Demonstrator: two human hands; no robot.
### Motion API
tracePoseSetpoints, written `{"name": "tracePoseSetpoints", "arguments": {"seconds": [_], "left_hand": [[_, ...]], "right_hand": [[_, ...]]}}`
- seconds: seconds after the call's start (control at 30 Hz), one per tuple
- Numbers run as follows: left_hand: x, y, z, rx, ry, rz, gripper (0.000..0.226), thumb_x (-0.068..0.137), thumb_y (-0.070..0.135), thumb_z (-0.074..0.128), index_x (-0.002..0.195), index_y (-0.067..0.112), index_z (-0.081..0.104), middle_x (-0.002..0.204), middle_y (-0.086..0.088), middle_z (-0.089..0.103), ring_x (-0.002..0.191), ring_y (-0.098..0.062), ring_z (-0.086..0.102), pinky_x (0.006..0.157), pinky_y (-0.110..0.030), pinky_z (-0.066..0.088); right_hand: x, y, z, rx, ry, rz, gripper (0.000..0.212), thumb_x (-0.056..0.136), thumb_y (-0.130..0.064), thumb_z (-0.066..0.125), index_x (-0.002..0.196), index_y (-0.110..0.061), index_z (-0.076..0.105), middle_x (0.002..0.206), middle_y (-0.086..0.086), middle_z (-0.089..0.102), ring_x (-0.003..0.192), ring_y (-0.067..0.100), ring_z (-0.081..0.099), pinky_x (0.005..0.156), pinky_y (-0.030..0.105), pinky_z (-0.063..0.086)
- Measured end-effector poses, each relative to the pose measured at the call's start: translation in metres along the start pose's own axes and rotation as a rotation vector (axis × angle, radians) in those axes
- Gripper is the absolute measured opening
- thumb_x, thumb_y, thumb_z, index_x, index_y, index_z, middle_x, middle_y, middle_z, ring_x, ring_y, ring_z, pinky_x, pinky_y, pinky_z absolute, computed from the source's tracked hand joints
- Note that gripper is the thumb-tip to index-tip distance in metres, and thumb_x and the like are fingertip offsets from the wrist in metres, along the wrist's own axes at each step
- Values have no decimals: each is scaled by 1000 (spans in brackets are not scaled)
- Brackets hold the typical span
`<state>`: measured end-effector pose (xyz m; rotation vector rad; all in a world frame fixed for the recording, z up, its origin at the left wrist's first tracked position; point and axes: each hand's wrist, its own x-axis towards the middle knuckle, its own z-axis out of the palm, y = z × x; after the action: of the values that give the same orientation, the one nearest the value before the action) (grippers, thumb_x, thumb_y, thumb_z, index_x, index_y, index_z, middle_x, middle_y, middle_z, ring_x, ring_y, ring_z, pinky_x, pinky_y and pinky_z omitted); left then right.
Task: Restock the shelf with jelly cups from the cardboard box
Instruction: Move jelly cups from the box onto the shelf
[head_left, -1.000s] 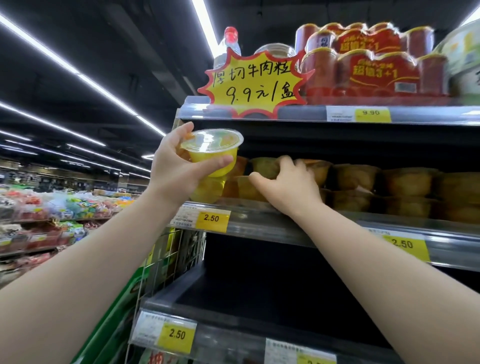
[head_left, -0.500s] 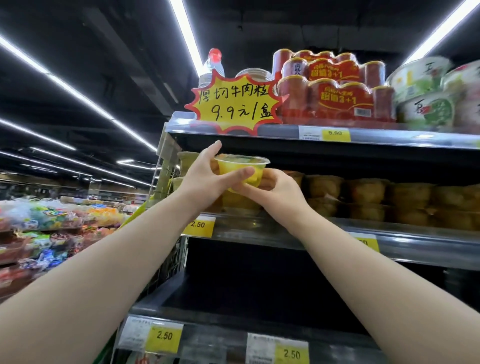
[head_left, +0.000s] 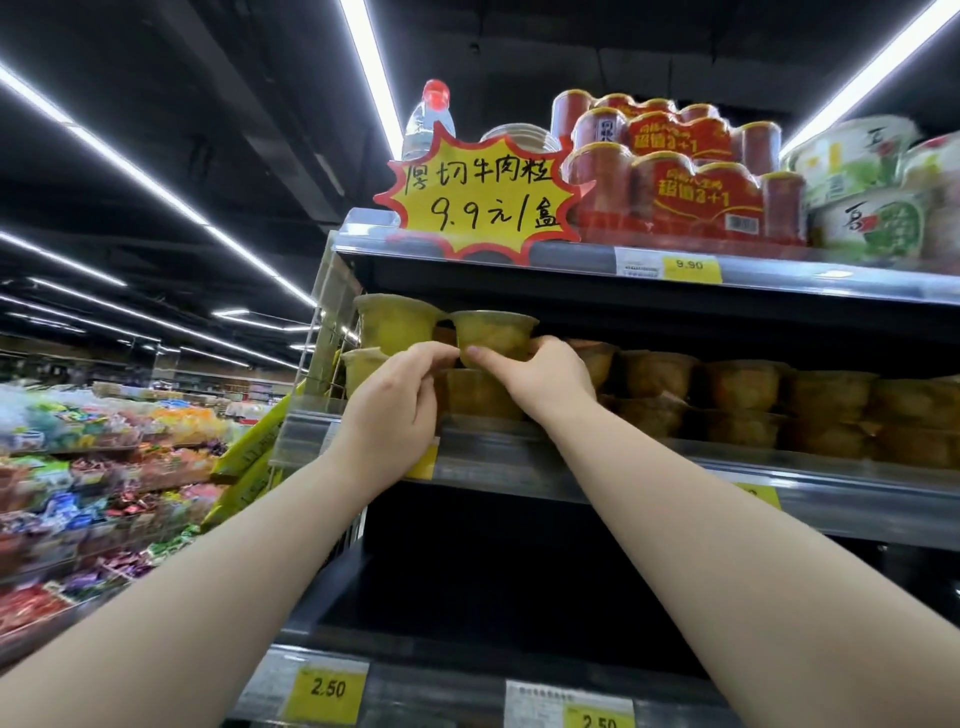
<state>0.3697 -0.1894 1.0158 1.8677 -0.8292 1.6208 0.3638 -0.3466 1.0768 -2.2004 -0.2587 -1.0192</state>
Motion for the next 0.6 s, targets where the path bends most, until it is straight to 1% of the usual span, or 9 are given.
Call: {"name": "tracePoseSetpoints", "arguments": {"seconds": [0.1, 0.17, 0.2, 0.27, 0.33, 0.4, 0.47, 0.53, 0.6], "left_hand": [[0, -1, 0, 38, -37, -13, 39, 92, -4, 45, 127, 7, 58, 120, -6, 64, 113, -17, 59, 96, -25, 45], [2, 3, -1, 79, -82, -22, 41, 93, -1, 45, 131, 10, 56, 125, -6, 62, 118, -18, 57, 98, -23, 41], [2, 6, -2, 104, -113, -30, 42, 94, 0, 44, 133, 12, 54, 129, -5, 60, 121, -18, 54, 99, -20, 37], [4, 12, -4, 136, -179, -53, 44, 96, 4, 43, 138, 15, 50, 137, -3, 54, 129, -16, 46, 101, -16, 29], [8, 16, -6, 141, -251, -100, 46, 98, 9, 41, 144, 19, 42, 145, -1, 46, 135, -14, 38, 103, -17, 24], [13, 18, -7, 152, -311, -139, 48, 99, 13, 39, 147, 20, 36, 151, 0, 38, 139, -13, 31, 108, -19, 22], [16, 20, -6, 182, -350, -160, 49, 100, 16, 37, 148, 21, 34, 153, 1, 33, 140, -13, 28, 110, -22, 22], [16, 22, -4, 215, -368, -170, 47, 100, 19, 35, 147, 23, 35, 154, 3, 32, 141, -13, 28, 110, -24, 24], [15, 21, -2, 238, -370, -184, 47, 101, 21, 33, 147, 24, 35, 154, 4, 33, 140, -13, 29, 110, -25, 26]], "right_hand": [[4, -2, 2, -97, -52, 50, 75, 78, -74, 53, 123, -14, 51, 114, 5, 58, 93, 23, 54, 72, 33, 46], [5, -3, 2, -113, -86, 74, 78, 79, -75, 50, 126, -14, 49, 118, 6, 57, 101, 26, 56, 74, 35, 46], [5, -3, 1, -117, -105, 86, 79, 80, -75, 48, 129, -13, 48, 121, 7, 56, 107, 29, 55, 76, 36, 46], [4, -3, 0, -119, -132, 94, 79, 82, -73, 46, 131, -10, 47, 125, 10, 55, 112, 31, 54, 80, 36, 45], [1, -1, -3, -131, -81, 61, 78, 85, -70, 45, 133, -9, 46, 129, 11, 53, 116, 31, 52, 86, 38, 46], [-8, 4, -7, -158, 34, -44, 69, 91, -62, 44, 136, -9, 47, 133, 11, 52, 121, 30, 49, 96, 40, 45], [-22, 12, -11, -194, 110, -226, 52, 97, -47, 43, 133, -11, 52, 131, 8, 55, 122, 28, 49, 100, 41, 43], [-36, 20, -12, -282, 93, -378, 43, 99, -34, 39, 134, -13, 53, 134, 5, 55, 124, 24, 47, 103, 39, 41], [-44, 28, -9, -404, 62, -462, 44, 100, -31, 35, 139, -16, 49, 139, 0, 52, 128, 20, 44, 104, 34, 37]]}}
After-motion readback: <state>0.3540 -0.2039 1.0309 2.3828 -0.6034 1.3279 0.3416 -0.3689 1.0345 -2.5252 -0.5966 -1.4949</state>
